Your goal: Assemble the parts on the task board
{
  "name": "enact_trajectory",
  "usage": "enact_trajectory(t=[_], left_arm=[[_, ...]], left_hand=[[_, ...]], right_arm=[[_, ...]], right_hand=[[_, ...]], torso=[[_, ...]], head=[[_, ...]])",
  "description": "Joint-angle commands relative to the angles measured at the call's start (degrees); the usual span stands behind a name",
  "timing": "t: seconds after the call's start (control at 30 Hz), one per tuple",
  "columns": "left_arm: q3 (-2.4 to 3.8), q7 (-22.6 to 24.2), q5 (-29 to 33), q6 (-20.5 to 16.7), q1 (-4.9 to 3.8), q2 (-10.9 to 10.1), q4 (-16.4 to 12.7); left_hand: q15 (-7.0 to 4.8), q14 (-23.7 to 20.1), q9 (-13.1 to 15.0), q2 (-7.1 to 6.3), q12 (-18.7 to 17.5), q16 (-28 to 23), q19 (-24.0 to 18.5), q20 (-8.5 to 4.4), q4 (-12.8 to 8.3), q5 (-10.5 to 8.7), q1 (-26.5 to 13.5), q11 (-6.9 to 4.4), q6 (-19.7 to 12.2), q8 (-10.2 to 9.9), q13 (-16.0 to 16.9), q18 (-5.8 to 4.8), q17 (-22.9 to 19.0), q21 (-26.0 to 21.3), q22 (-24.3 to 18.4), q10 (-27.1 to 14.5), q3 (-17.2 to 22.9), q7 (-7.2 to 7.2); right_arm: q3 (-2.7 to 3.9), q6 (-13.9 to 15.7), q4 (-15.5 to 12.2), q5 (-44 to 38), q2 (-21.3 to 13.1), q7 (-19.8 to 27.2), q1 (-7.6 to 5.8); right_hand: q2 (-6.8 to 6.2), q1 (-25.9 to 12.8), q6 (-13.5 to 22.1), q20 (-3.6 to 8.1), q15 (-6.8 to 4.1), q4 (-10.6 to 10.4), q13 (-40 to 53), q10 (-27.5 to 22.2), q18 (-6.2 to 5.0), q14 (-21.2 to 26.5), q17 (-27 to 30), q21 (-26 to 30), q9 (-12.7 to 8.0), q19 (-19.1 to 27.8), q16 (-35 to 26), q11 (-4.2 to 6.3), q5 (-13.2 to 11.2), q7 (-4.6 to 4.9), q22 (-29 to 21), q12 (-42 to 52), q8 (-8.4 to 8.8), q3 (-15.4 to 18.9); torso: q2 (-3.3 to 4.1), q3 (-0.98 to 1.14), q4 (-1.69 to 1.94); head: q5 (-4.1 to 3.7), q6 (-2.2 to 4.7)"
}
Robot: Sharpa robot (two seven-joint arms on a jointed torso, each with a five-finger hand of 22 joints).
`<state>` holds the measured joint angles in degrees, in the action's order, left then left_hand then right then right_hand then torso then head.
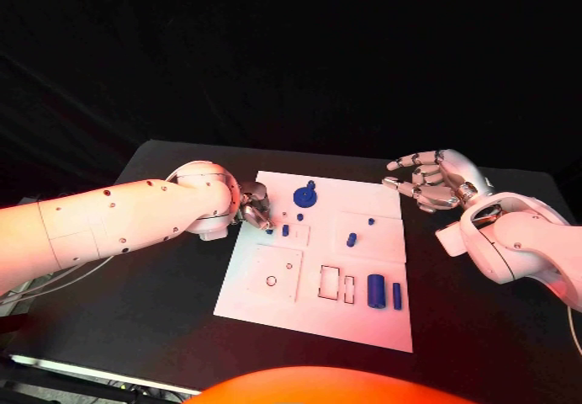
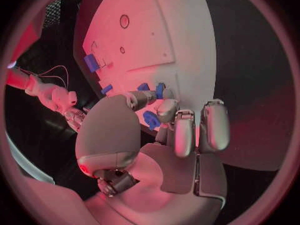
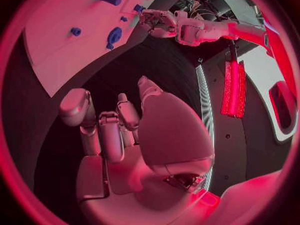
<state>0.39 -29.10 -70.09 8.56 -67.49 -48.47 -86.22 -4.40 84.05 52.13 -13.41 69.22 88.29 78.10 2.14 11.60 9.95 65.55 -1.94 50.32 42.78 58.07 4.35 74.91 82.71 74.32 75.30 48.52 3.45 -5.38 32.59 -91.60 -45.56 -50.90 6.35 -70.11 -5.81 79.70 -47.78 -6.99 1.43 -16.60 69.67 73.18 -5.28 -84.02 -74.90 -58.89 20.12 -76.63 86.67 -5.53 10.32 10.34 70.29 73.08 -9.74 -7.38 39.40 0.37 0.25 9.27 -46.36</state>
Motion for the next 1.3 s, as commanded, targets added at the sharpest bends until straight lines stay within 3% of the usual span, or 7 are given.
enact_trajectory(t=[0.03, 0.87, 1.3], left_arm=[[-0.2, 0.08, -0.33, 1.68, 0.25, -0.08, -0.2], [-0.19, 0.03, -1.14, 0.36, 0.29, -0.27, -0.92], [-0.2, 0.13, 0.2, -0.14, 0.31, 0.28, -0.38]], left_hand=[[-0.35, 5.25, 0.24, 1.13, 0.25, 0.23, 0.35, 0.01, -5.58, 0.08, 0.45, -0.02, 1.62, 0.28, 0.08, -0.67, 12.71, 0.35, 0.14, 0.32, 5.19, -1.49], [-0.46, 5.36, 0.41, 1.12, 0.73, 0.45, 1.07, -0.08, -6.21, 0.28, 0.47, -0.12, 1.93, 0.48, 0.67, -0.88, 13.05, 0.77, 1.04, 0.89, 5.29, -1.57], [-0.71, 5.43, 0.51, 1.47, 1.13, 0.62, 1.29, -0.27, -4.02, -0.57, -2.64, -0.46, 3.06, 0.6, 1.15, -0.93, 13.32, 0.78, 1.23, 1.67, 2.09, -2.11]], right_arm=[[0.01, -0.58, 0.0, -0.18, 0.02, 0.48, 0.08], [0.01, -0.61, 0.02, -0.16, 0.03, 0.57, 0.23], [0.01, -0.6, 0.05, -0.15, 0.03, 0.59, 0.29]], right_hand=[[-0.06, -0.61, -0.17, 0.12, -0.45, -0.07, -0.05, -0.22, -0.98, -3.93, -7.53, 0.16, -0.05, 0.39, -0.22, 0.21, 0.17, -0.11, -0.05, -0.18, -0.2, -0.15], [0.12, -0.77, -0.17, 0.12, -0.45, -0.11, -0.11, -0.27, -0.99, -3.91, -7.48, 0.28, -0.07, 0.4, -0.25, 0.2, 0.17, -0.11, -0.09, -0.22, -0.21, -0.21], [0.12, -0.77, -0.17, 0.12, -0.45, -0.11, -0.11, -0.27, -0.99, -3.91, -7.48, 0.28, -0.07, 0.4, -0.25, 0.2, 0.17, -0.11, -0.09, -0.22, -0.21, -0.21]], torso=[[0.0, -0.04, 0.03], [-0.02, 0.06, -0.02], [-0.05, 0.08, -0.07]], head=[[0.01, 0.0], [0.25, -0.15], [0.25, -0.25]])
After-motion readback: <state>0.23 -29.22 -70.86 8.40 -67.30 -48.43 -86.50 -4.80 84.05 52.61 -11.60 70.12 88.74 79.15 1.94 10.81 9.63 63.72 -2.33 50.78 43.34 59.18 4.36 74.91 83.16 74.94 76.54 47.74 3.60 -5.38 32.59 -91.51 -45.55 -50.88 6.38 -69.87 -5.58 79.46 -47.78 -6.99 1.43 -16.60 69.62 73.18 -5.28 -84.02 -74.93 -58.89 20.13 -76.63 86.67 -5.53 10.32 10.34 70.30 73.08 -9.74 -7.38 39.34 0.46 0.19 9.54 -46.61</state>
